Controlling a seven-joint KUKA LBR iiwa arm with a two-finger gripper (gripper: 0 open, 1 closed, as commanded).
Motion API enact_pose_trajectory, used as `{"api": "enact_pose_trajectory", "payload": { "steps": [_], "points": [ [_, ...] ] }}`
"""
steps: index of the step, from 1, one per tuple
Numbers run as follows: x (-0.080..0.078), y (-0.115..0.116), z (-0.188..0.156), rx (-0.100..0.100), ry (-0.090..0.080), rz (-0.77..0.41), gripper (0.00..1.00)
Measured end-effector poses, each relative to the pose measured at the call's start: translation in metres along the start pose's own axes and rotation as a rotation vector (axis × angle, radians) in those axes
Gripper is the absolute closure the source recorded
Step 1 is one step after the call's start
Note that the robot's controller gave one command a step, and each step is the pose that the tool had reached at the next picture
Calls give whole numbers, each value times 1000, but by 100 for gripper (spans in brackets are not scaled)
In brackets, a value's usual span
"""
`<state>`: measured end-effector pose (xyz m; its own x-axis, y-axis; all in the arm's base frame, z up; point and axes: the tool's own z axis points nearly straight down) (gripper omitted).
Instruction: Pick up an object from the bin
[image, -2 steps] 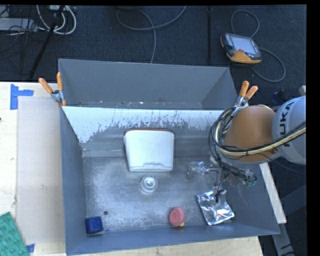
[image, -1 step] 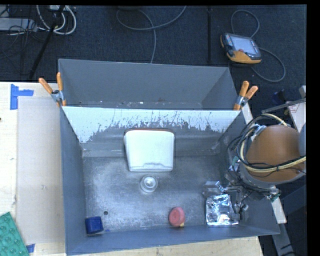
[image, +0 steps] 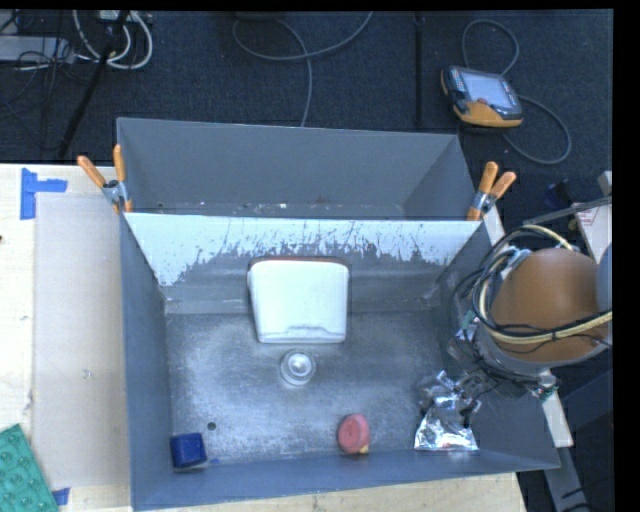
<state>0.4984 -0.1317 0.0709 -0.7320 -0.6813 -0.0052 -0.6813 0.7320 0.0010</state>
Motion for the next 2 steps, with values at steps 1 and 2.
{"api": "enact_pose_trajectory", "payload": {
  "steps": [1, 2],
  "points": [
    [-10, 16, -117, 6, 0, -33, 100],
    [-1, 20, -215, 8, 0, -35, 100]
  ]
}}
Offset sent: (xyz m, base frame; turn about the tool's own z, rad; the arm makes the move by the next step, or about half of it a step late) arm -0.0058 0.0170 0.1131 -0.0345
